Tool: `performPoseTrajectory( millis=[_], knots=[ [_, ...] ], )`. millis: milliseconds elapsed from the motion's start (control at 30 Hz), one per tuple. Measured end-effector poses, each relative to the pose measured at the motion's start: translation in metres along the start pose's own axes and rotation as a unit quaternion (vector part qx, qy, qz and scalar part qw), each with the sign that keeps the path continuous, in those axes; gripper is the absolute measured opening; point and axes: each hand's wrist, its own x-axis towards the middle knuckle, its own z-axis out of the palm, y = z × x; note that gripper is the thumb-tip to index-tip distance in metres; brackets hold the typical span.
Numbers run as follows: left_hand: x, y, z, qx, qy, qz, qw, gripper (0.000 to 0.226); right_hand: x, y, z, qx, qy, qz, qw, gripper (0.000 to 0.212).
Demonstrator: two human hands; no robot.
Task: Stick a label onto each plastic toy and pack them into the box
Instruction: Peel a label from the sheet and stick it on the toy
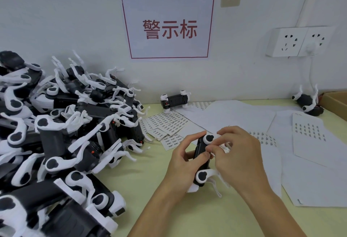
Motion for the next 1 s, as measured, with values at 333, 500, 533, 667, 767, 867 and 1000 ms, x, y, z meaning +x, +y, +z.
performPoseTrajectory(
  millis=[333, 500, 533, 667, 767, 867, 1000],
  knots=[
    [-0.001, 0.000, -0.003, -0.030, -0.006, -0.005, 1.000, 0.044, 0.005, 0.010, -0.010, 0.118, -0.061, 0.081, 0.988, 0.034],
    [-0.001, -0.002, -0.005, -0.051, -0.015, 0.002, 0.999, 0.047, 0.001, 0.010, -0.005, 0.240, -0.158, 0.181, 0.941, 0.043],
    [-0.001, -0.002, -0.006, -0.055, -0.021, 0.007, 0.998, 0.048, 0.001, 0.010, -0.003, 0.255, -0.167, 0.190, 0.933, 0.043],
    [0.000, -0.004, -0.007, -0.066, -0.035, 0.016, 0.997, 0.054, 0.001, 0.009, -0.001, 0.285, -0.195, 0.207, 0.915, 0.033],
    [0.000, -0.005, -0.007, -0.061, -0.038, 0.016, 0.997, 0.055, 0.003, 0.008, -0.001, 0.334, -0.206, 0.226, 0.892, 0.028],
    [0.000, -0.004, -0.007, -0.064, -0.039, 0.014, 0.997, 0.053, 0.004, 0.009, -0.003, 0.372, -0.233, 0.225, 0.870, 0.024],
    [0.001, -0.004, -0.009, -0.083, -0.051, 0.000, 0.995, 0.051, 0.005, 0.014, -0.007, 0.367, -0.253, 0.216, 0.869, 0.026]
  ],
)
